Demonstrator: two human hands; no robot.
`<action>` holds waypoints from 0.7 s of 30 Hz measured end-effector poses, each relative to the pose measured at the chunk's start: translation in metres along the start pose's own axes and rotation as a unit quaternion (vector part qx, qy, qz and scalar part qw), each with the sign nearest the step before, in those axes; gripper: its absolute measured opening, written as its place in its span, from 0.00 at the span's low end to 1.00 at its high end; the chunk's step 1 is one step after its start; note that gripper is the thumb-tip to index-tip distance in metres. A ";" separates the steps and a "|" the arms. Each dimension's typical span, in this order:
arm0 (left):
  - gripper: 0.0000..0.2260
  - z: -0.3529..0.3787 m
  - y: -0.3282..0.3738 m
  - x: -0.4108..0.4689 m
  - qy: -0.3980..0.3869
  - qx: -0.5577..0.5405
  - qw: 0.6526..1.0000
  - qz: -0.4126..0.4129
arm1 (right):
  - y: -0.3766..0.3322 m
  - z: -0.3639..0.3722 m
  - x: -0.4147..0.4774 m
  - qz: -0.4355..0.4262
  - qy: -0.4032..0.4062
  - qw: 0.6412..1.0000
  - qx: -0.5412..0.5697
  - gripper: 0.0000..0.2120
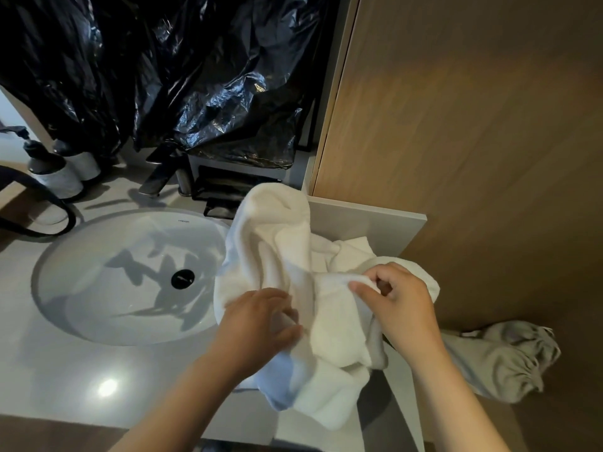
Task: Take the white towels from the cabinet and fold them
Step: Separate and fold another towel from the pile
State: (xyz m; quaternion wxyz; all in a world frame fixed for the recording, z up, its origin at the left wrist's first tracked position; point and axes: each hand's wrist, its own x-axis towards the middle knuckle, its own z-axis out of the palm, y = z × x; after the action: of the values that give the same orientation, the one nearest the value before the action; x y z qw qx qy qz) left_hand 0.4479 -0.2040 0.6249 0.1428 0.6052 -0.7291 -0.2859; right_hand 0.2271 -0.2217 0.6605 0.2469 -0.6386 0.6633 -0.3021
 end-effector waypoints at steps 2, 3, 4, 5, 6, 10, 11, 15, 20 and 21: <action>0.24 -0.007 -0.004 -0.004 0.001 -0.019 1.000 -0.019 | -0.013 -0.003 0.002 -0.019 0.017 0.999 0.026 0.09; 0.19 -0.011 -0.005 -0.007 0.004 -0.029 0.999 -0.028 | -0.019 -0.005 0.003 -0.027 0.028 0.998 0.048 0.08; 0.14 -0.014 -0.006 -0.008 0.011 -0.039 0.999 -0.033 | -0.026 -0.008 0.004 -0.033 0.039 0.996 0.073 0.07; 0.13 -0.017 -0.008 -0.009 0.016 -0.047 0.998 -0.038 | -0.032 -0.010 0.006 -0.034 0.044 0.994 0.095 0.06; 0.12 -0.019 -0.010 -0.010 0.019 -0.051 0.998 -0.039 | -0.037 -0.012 0.008 -0.034 0.048 0.992 0.115 0.06; 0.13 -0.024 -0.009 -0.011 0.027 -0.059 0.997 -0.032 | -0.058 -0.019 0.014 -0.017 0.054 0.979 0.194 0.03; 0.13 -0.024 -0.008 -0.011 0.027 -0.060 0.997 -0.029 | -0.064 -0.021 0.015 -0.016 0.051 0.975 0.214 0.03; 0.12 -0.023 -0.007 -0.010 0.009 -0.067 0.997 -0.037 | -0.084 -0.032 0.018 0.006 0.024 0.950 0.311 0.08; 0.18 -0.022 -0.006 -0.011 0.033 -0.061 0.996 -0.048 | -0.084 -0.043 0.026 0.014 -0.041 0.963 0.268 0.07; 0.21 -0.020 -0.005 -0.009 0.059 -0.051 0.996 -0.035 | -0.080 -0.042 0.026 0.022 -0.042 0.966 0.255 0.07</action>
State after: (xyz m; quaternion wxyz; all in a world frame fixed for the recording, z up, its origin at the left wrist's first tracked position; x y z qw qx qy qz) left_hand 0.4651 -0.2003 0.6387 0.2060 0.6381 -0.6822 -0.2916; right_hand 0.2515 -0.2446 0.7489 0.4358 -0.5519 0.5673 -0.4285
